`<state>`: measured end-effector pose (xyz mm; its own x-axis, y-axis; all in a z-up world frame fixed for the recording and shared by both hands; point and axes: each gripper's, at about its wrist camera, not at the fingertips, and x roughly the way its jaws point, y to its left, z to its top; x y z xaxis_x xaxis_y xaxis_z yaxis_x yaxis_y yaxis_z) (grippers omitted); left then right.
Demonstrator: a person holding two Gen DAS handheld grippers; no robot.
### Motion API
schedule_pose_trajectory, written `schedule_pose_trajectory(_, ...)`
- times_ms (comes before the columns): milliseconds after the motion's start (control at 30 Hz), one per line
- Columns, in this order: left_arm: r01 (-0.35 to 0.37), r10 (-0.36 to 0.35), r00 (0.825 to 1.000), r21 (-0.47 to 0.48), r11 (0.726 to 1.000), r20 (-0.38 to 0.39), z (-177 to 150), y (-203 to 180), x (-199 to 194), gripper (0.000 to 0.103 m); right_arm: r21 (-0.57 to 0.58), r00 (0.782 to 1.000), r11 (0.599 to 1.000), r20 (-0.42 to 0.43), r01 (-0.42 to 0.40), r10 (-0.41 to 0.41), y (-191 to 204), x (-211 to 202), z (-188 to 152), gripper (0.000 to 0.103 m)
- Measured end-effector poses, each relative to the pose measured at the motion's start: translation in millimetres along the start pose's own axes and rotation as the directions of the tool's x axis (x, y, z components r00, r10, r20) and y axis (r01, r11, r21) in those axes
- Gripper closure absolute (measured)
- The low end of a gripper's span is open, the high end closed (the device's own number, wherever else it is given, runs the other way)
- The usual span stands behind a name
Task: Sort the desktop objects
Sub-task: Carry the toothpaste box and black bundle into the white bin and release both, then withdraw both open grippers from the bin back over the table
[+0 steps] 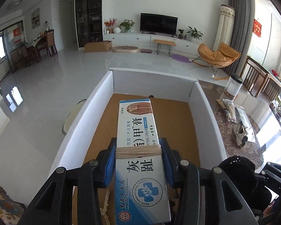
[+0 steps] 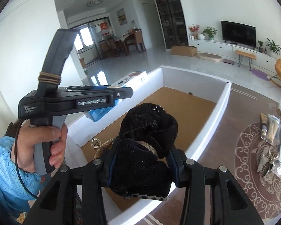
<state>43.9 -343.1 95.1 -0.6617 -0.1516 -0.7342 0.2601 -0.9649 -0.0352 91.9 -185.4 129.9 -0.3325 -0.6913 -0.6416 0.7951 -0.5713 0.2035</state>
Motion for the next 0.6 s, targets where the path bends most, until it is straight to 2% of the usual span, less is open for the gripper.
schedule_pose_trajectory(67, -0.026, 0.026, 0.998, -0.012, 1.000, -0.061, -7.0, 11.6, 19.7, 0.059, -0.008, 0.997, 0.999, -0.058, -0.044, 0.043, 8.8, 27.7, -3.4, 0.057)
schedule_pose_trajectory(133, -0.084, 0.080, 0.989, -0.022, 0.996, -0.126, -14.8, 18.8, 39.3, 0.058, 0.003, 0.988, 0.996, -0.122, -0.094, 0.094, 13.6, 51.4, -10.0, 0.055)
schedule_pose_trajectory(167, -0.114, 0.109, 0.982, -0.026, 0.993, -0.157, -18.7, 20.9, 47.6, 0.057, 0.009, 0.981, 0.995, -0.165, -0.099, 0.100, 15.3, 62.5, -13.9, 0.049)
schedule_pose_trajectory(200, -0.142, 0.133, 0.974, -0.033, 0.989, -0.185, -21.7, 22.6, 54.4, 0.047, 0.019, 0.973, 0.995, -0.206, -0.100, 0.102, 15.9, 72.1, -17.7, 0.043)
schedule_pose_trajectory(233, -0.165, 0.154, 0.967, -0.042, 0.985, -0.203, -20.9, 22.0, 59.3, 0.036, 0.033, 0.966, 0.993, -0.227, -0.116, 0.120, 14.7, 77.5, -21.4, 0.028)
schedule_pose_trajectory(333, -0.174, 0.164, 0.978, -0.070, 0.982, -0.131, -16.0, 18.6, 48.4, 0.022, 0.041, 0.974, 0.987, -0.164, -0.152, 0.157, 10.5, 63.2, -22.2, 0.013)
schedule_pose_trajectory(433, -0.142, 0.135, 0.987, -0.078, 0.987, -0.083, -10.3, 3.6, 37.8, 0.019, 0.070, 0.989, 0.989, -0.063, -0.130, 0.134, -10.0, 34.3, -19.1, 0.013)
schedule_pose_trajectory(500, -0.105, 0.102, 0.994, -0.065, 0.992, -0.043, -7.0, -17.4, 28.2, 0.019, 0.092, 0.998, 0.994, 0.010, -0.063, 0.063, -31.8, 10.3, -16.5, 0.008)
schedule_pose_trajectory(533, -0.081, 0.079, 0.997, -0.049, 0.996, -0.024, -4.3, -27.8, 21.8, 0.019, 0.112, 0.999, 0.994, 0.042, -0.014, 0.009, -45.5, -3.1, -22.9, 0.002)
schedule_pose_trajectory(600, -0.021, 0.021, 1.000, 0.000, 1.000, 0.005, -3.3, -60.6, 10.0, 0.019, 0.168, 0.988, 0.980, 0.086, 0.109, -0.125, -75.4, -27.9, -39.2, 0.000)
